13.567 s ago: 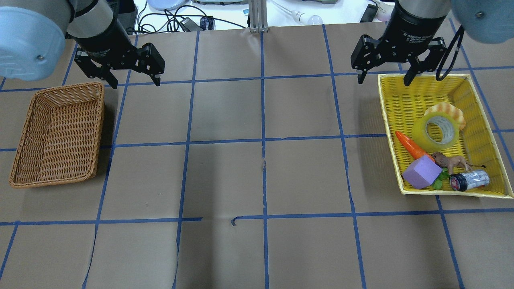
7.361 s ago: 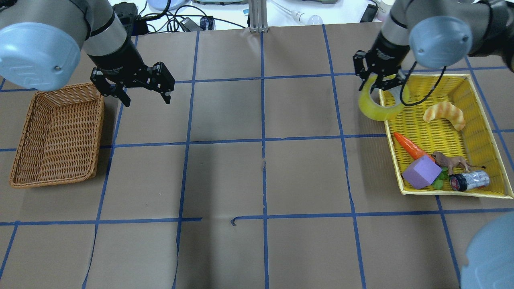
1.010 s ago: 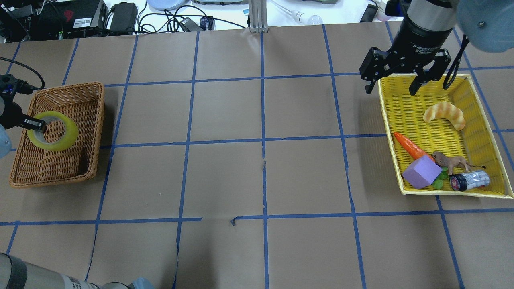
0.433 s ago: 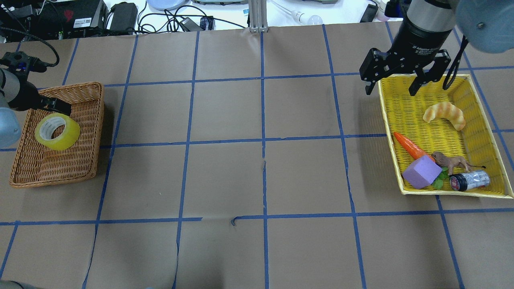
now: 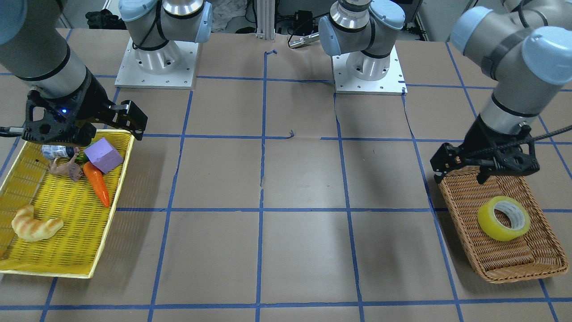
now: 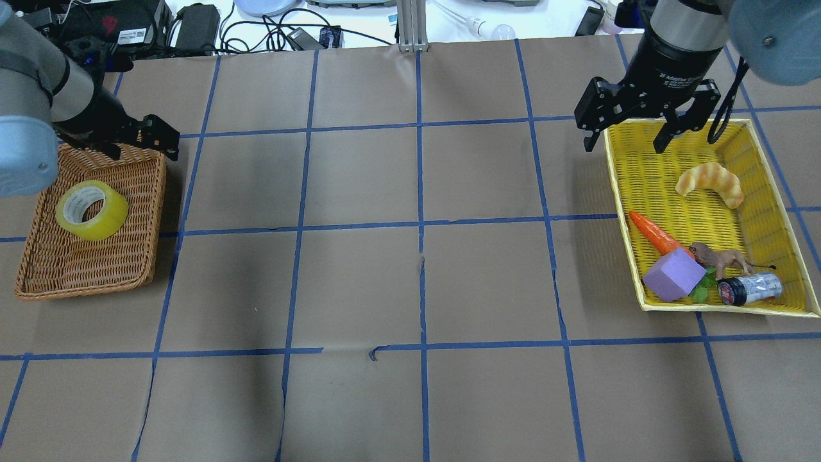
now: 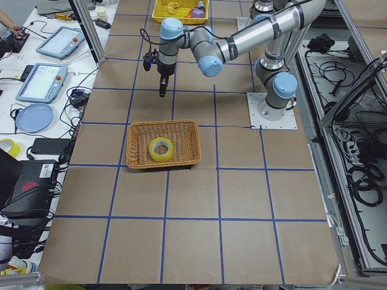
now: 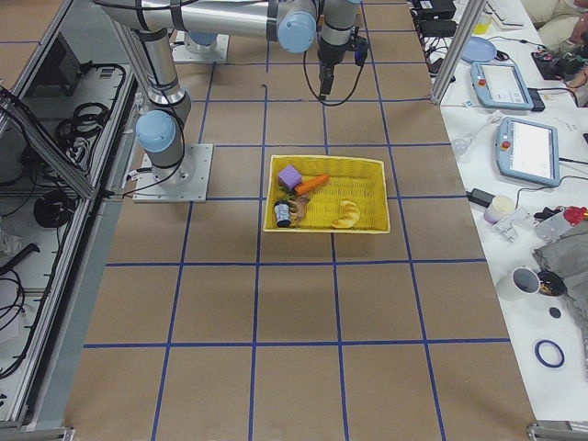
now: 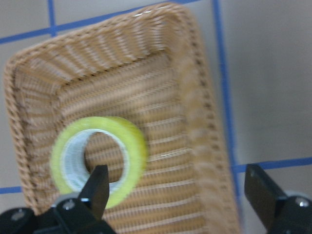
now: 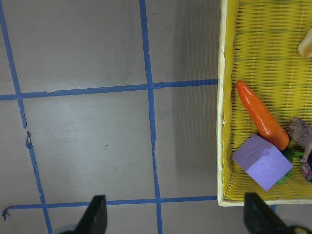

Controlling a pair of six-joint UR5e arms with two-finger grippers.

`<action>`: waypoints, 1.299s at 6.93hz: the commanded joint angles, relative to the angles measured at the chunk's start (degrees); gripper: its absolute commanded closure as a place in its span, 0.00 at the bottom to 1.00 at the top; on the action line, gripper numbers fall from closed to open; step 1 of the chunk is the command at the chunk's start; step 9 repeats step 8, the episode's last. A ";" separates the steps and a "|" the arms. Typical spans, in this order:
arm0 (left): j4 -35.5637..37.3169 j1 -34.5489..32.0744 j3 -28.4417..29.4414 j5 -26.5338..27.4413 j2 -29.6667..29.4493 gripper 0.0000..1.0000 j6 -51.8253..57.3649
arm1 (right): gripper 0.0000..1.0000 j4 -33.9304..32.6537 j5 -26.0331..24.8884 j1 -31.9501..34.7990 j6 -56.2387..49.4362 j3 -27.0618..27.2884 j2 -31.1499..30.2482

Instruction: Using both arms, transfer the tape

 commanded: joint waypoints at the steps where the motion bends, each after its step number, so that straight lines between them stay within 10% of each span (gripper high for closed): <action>1: -16.92 -9.91 8.01 0.06 2.78 0.00 -11.66 | 0.00 -0.01 0.20 0.00 0.03 0.02 -0.04; 9: -23.05 -15.48 10.33 -0.46 3.59 0.00 -17.58 | 0.00 -0.01 0.02 0.00 -0.23 0.02 -0.22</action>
